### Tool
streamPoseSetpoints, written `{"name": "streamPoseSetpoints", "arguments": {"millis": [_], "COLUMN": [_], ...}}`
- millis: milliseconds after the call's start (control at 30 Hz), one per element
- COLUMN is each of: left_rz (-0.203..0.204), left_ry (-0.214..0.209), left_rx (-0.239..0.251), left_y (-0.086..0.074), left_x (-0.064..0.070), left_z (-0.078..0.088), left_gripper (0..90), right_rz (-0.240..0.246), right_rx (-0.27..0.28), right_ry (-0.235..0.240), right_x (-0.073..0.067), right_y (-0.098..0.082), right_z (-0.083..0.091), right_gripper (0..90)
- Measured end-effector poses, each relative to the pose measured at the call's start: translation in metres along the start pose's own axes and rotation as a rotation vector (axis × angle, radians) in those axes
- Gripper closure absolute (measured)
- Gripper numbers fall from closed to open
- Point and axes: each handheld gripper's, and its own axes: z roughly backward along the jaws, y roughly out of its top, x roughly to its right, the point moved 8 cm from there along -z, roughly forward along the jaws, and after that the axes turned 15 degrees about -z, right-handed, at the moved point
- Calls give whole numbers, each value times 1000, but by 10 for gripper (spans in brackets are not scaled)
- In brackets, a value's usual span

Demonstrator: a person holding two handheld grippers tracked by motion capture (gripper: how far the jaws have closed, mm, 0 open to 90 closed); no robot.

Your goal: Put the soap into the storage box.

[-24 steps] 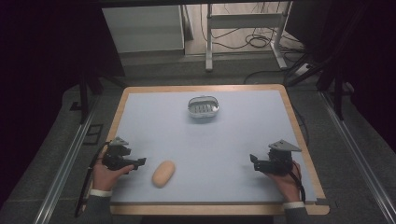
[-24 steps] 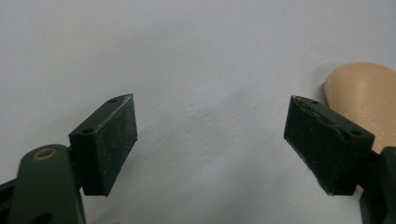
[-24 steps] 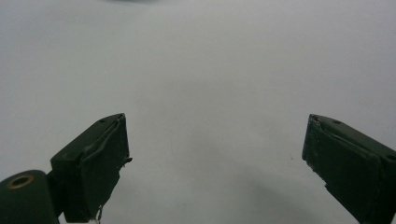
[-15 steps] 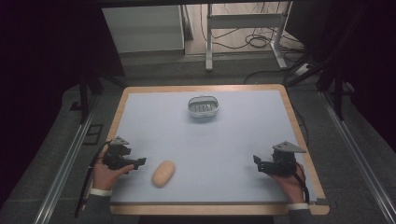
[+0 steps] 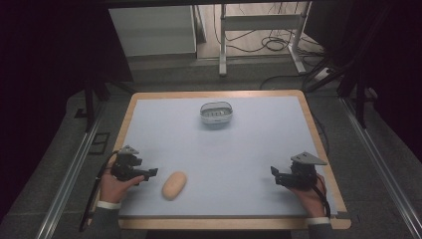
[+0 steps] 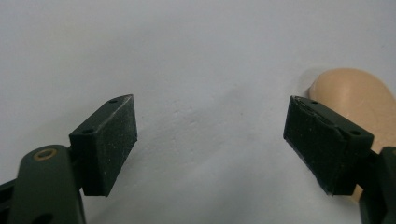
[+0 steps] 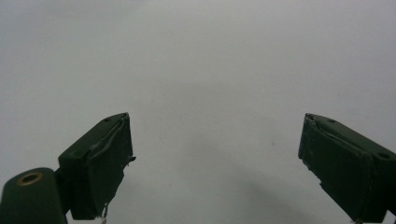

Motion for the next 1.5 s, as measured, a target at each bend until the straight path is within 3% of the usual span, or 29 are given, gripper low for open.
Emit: {"name": "streamPoseSetpoints", "arguments": {"millis": [167, 333, 567, 767, 1133, 1500], "left_rz": [-5, -37, -110, -139, -163, -182], "left_ry": [2, -5, -35, -46, -81, -103], "left_rx": [-7, -5, -71, -104, -129, -189], "left_y": [5, 18, 31, 39, 37, 27], "left_x": [2, 12, 29, 41, 62, 88], "left_z": [0, 6, 10, 4, -8, -24], "left_gripper": [172, 162, 151, 156, 156, 174], "right_rz": [-16, -27, -19, -15, -9, -3], "right_rx": [2, 6, 8, -10, -16, -11], "right_ry": [6, 10, 0, -10, -22, -28], "right_x": [5, 5, 5, 7, 8, 8], "right_y": [0, 1, 0, -4, -6, -5], "right_z": [3, 6, 9, 7, 8, 8], "right_gripper": [98, 98, 98, 98, 98, 98]}}
